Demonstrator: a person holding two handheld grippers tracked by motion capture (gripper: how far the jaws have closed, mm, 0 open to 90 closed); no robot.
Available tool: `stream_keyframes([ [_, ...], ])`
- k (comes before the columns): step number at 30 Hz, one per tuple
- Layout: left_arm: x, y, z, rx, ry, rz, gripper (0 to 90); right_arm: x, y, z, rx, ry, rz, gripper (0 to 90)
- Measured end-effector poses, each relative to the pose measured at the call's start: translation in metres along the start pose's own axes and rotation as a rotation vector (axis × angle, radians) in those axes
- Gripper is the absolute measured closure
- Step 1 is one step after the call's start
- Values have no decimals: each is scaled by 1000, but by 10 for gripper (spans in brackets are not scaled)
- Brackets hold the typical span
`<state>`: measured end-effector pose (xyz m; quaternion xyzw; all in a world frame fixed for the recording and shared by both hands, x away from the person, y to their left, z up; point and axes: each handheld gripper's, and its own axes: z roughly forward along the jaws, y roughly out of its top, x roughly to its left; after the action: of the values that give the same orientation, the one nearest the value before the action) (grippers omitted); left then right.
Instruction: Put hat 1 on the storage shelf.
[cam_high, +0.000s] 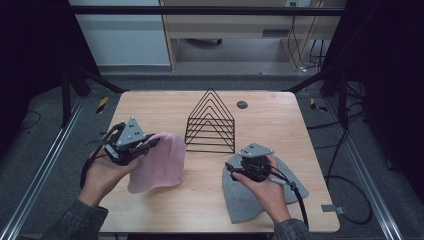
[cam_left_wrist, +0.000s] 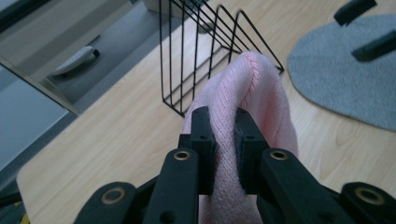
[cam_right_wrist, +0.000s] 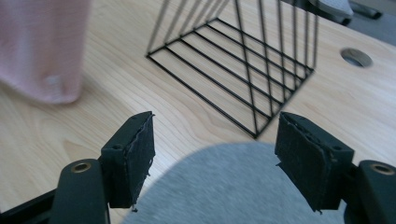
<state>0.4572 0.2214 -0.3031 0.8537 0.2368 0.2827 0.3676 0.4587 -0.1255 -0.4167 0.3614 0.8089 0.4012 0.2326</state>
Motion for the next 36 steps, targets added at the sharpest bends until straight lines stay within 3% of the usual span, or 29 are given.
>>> stream_keyframes([
  [5,14,12,-9,-29,17,-13,811,15,21,1,-8,38,-52,293],
  [8,24,19,-14,-36,20,-26,811,26,33,3,-6,98,-74,302],
  [13,34,31,-24,-88,15,-49,808,47,51,13,4,187,-121,334],
  [20,35,46,-40,-122,5,-62,807,71,69,33,-2,260,-145,358],
  [28,31,55,-48,-169,-44,-73,807,82,85,48,-15,310,-134,340],
  [29,31,56,-48,-172,-48,-75,807,83,85,50,-16,311,-130,361],
  [31,30,56,-48,-168,-43,-69,807,82,86,51,-19,305,-144,518],
  [33,31,56,-47,-173,-46,-79,807,81,86,51,-25,319,-150,621],
  [36,37,55,-43,-158,-41,-84,805,78,86,47,-16,328,-167,691],
])
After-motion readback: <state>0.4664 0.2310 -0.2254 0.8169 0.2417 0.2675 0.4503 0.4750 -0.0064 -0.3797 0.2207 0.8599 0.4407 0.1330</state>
